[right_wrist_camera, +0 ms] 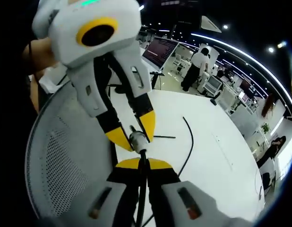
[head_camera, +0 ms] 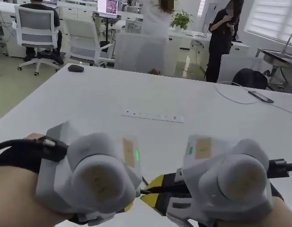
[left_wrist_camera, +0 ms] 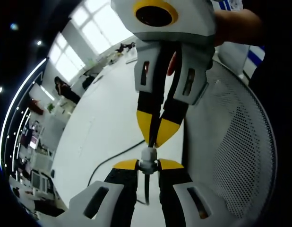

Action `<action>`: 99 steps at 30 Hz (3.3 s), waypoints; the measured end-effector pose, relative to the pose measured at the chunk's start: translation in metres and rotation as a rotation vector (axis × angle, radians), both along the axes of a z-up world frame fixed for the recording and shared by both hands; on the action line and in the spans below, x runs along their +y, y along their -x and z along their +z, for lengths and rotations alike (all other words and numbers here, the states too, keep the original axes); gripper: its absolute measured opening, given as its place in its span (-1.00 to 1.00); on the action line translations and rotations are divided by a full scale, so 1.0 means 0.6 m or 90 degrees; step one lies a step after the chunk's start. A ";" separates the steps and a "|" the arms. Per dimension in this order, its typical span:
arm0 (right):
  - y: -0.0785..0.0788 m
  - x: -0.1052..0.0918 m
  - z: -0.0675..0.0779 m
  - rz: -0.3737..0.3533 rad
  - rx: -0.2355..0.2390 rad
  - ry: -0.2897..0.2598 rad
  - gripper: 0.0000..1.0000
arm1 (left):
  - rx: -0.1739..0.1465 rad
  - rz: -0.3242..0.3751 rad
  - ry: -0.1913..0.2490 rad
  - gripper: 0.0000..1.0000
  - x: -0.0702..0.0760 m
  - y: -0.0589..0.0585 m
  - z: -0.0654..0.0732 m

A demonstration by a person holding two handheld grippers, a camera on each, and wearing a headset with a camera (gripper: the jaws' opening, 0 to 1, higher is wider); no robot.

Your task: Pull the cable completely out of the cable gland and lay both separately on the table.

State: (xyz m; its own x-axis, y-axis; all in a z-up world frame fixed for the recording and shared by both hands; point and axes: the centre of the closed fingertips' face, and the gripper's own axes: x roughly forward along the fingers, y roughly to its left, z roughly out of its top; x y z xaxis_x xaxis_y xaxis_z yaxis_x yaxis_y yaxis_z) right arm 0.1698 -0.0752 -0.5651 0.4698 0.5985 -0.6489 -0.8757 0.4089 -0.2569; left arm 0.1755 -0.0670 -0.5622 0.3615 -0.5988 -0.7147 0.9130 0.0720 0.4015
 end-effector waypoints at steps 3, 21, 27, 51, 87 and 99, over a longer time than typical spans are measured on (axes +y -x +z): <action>0.000 -0.017 -0.005 -0.017 0.003 0.004 -0.93 | -0.001 0.006 -0.007 -0.67 0.008 -0.005 -0.005; 0.016 -0.113 -0.035 -0.086 0.092 0.003 -0.71 | 0.001 0.041 -0.005 -0.67 0.041 -0.030 -0.005; 0.014 -0.133 0.037 -0.108 0.107 -0.155 -0.51 | 0.000 0.073 -0.013 -0.67 0.074 -0.046 -0.010; 0.037 -0.263 -0.306 -0.234 0.330 0.038 -0.71 | -0.003 0.104 -0.017 -0.67 0.107 -0.042 -0.010; -0.348 -0.463 -0.257 -0.447 0.117 0.181 -0.73 | 0.052 0.098 -0.008 -0.67 0.058 -0.005 -0.045; -0.184 -0.216 -0.119 -0.241 0.135 -0.020 -0.65 | 0.024 0.071 -0.011 -0.66 0.048 -0.011 -0.038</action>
